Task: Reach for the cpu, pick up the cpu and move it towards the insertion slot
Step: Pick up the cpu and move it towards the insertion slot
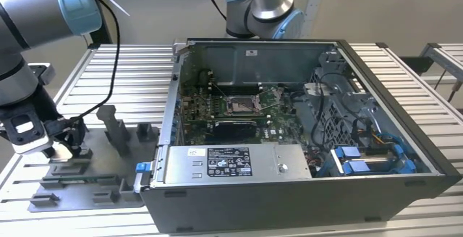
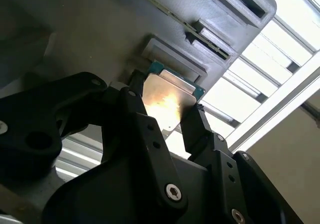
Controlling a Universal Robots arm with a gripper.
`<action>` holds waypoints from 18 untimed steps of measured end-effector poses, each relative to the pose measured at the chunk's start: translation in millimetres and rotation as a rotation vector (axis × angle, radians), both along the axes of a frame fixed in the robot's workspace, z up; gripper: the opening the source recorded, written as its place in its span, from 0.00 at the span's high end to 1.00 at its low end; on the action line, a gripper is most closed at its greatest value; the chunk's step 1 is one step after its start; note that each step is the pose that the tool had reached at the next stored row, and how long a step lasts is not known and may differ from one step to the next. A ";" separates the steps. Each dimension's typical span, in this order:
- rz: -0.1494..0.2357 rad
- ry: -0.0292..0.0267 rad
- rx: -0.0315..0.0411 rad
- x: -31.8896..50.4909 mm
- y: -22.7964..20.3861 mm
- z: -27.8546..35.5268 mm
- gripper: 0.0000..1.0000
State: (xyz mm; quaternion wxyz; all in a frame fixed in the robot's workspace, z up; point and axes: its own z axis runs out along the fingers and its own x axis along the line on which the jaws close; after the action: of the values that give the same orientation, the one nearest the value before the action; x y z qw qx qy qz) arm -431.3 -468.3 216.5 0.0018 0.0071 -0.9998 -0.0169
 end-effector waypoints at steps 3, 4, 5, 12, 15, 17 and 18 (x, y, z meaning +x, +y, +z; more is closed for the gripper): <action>0.000 -0.0002 0.0001 0.0 0.0 3.0 1.00; 0.000 -0.0005 0.0003 0.1 0.1 3.2 1.00; 0.000 -0.0005 0.0003 0.1 0.0 3.5 1.00; 0.000 -0.0002 -0.0015 0.1 0.1 5.8 1.00; 0.000 -0.0001 -0.0017 0.0 0.2 6.4 1.00; 0.000 -0.0002 -0.0016 0.1 0.2 7.4 1.00; 0.000 -0.0002 -0.0017 0.1 0.2 7.5 1.00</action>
State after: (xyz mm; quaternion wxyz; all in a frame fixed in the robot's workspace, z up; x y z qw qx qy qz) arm -431.2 -468.1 224.1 0.0017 0.0072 -0.9998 -0.0161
